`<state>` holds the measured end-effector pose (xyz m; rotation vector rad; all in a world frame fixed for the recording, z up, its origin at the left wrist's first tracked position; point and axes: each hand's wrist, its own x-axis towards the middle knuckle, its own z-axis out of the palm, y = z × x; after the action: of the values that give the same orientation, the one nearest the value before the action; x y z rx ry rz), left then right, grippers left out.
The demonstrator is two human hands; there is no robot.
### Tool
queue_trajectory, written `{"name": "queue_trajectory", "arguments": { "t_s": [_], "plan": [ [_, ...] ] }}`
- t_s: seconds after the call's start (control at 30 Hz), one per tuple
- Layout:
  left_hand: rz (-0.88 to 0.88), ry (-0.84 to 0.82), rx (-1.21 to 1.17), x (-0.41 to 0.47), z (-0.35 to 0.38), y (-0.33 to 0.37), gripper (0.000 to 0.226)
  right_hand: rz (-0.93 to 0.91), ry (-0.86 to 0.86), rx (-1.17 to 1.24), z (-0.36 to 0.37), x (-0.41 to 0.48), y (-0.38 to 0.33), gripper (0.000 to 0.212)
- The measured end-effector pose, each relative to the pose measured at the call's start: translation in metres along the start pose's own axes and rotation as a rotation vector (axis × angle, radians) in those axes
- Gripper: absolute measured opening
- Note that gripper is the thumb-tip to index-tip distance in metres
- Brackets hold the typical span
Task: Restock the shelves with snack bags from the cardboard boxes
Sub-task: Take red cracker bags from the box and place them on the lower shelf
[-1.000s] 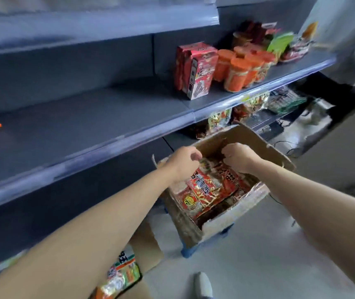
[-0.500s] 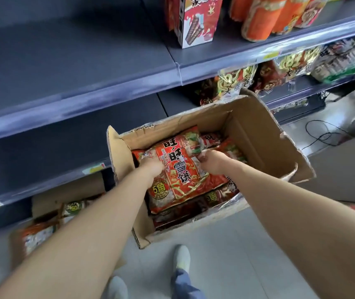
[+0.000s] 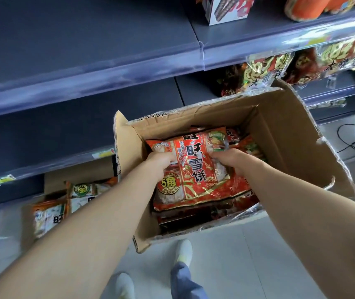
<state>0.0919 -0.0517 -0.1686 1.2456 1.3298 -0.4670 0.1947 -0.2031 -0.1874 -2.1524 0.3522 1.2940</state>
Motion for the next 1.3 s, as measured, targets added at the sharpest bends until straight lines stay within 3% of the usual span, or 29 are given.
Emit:
{"name": "queue_trajectory", "arguments": {
  "t_s": [0.23,0.53,0.7,0.83,1.13,1.2,1.3],
  "plan": [
    [0.128,0.031,0.054,-0.034,-0.003,0.013,0.049,-0.022,0.144,0.065,-0.016,-0.043,0.0,0.061],
    [0.323,-0.074,0.038,-0.139,-0.043,0.021,0.026,-0.216,0.36,0.162,-0.027,-0.155,-0.005,0.04],
    [0.462,-0.083,-0.037,-0.182,-0.086,0.022,0.038,-0.363,0.482,0.26,-0.012,-0.226,-0.022,0.044],
    [0.597,-0.05,-0.107,-0.213,-0.143,0.018,0.042,-0.46,0.558,0.35,0.024,-0.28,-0.047,0.033],
    [0.734,0.199,-0.237,-0.234,-0.311,-0.014,0.034,-0.683,0.476,0.248,0.16,-0.35,-0.126,0.027],
    [0.745,0.27,-0.248,-0.23,-0.348,-0.021,0.04,-0.726,0.416,0.21,0.192,-0.357,-0.145,0.013],
    [0.732,0.33,-0.297,-0.223,-0.397,-0.028,0.049,-0.742,0.347,0.19,0.235,-0.362,-0.178,0.041]
  ]
}}
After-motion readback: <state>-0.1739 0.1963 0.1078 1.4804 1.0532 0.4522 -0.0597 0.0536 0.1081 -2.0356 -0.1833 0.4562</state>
